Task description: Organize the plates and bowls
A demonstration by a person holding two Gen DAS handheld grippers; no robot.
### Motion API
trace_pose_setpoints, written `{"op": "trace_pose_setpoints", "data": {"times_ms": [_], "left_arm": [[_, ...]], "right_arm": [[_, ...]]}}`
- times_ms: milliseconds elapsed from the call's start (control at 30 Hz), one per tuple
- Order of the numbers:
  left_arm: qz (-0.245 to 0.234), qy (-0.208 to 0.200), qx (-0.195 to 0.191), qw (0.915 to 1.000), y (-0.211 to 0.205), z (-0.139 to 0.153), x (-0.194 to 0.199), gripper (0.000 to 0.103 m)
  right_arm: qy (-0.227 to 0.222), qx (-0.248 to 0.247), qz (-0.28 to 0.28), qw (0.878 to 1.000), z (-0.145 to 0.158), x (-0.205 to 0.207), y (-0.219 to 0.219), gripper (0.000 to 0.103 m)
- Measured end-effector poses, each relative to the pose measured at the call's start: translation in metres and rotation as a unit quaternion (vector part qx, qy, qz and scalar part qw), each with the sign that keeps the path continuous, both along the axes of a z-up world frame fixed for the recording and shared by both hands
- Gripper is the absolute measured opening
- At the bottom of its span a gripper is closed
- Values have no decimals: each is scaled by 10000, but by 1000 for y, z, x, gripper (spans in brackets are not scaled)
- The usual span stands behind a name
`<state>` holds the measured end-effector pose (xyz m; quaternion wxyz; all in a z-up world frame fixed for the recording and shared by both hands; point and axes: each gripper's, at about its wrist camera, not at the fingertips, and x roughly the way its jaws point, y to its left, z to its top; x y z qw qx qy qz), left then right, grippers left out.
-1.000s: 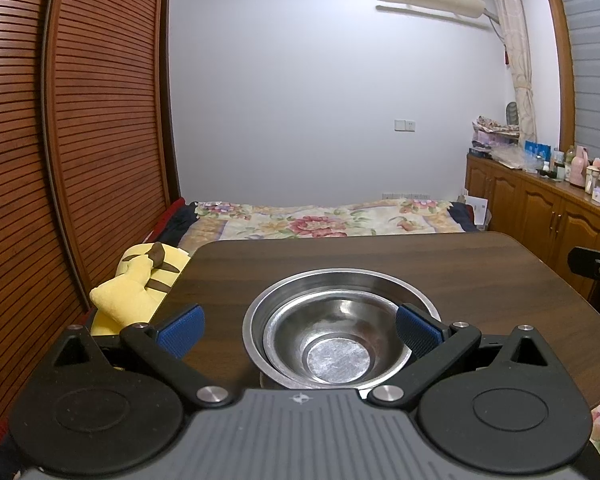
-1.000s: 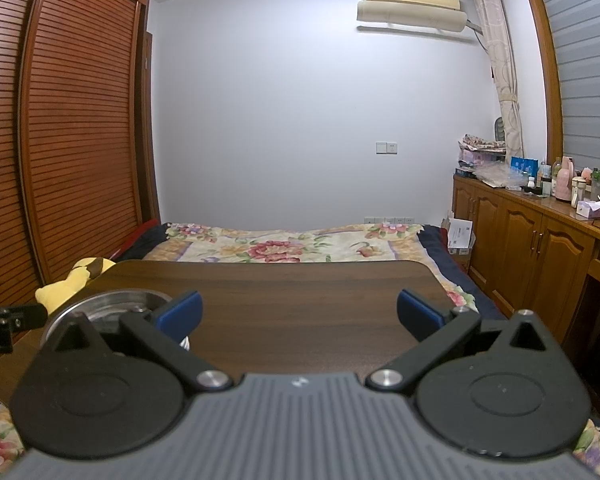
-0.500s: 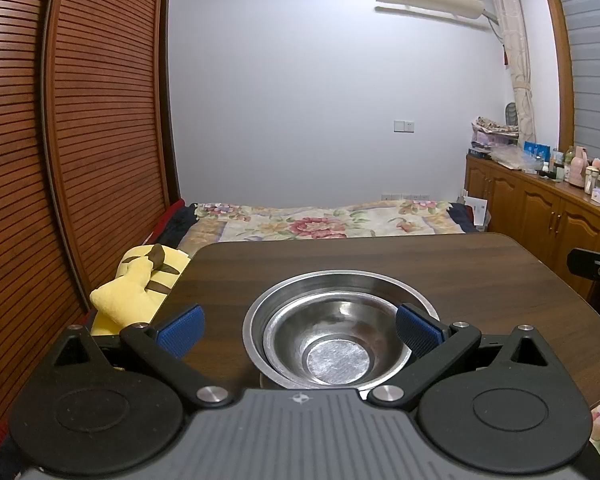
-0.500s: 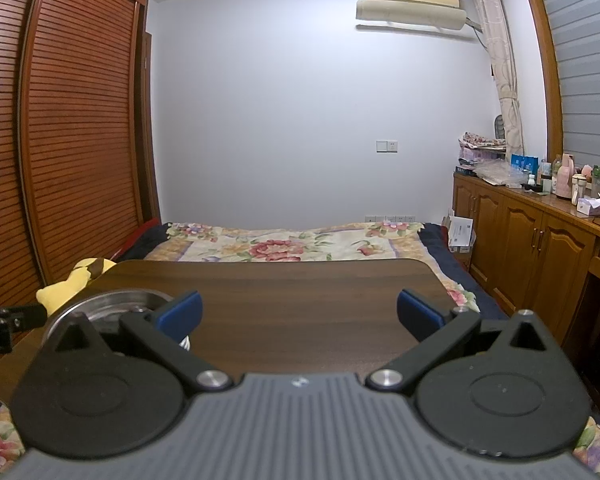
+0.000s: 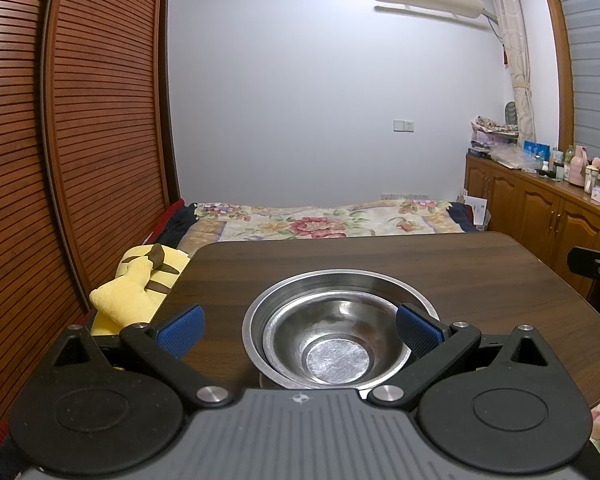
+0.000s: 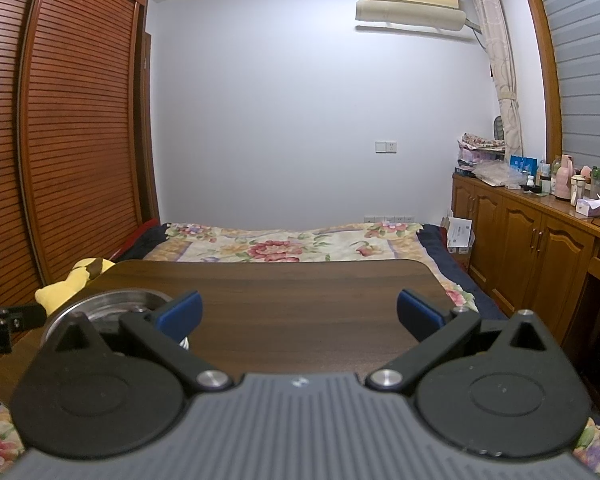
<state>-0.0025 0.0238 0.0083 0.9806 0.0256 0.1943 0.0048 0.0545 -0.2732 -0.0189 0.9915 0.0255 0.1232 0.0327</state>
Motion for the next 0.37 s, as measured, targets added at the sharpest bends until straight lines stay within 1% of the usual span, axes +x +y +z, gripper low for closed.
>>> {"op": "trace_pose_setpoints", "data": {"times_ms": [367], "left_arm": [[-3, 12, -1, 10000, 0, 0, 0, 103]], "right_arm": [[2, 4, -2, 10000, -1, -1, -1, 103]]}}
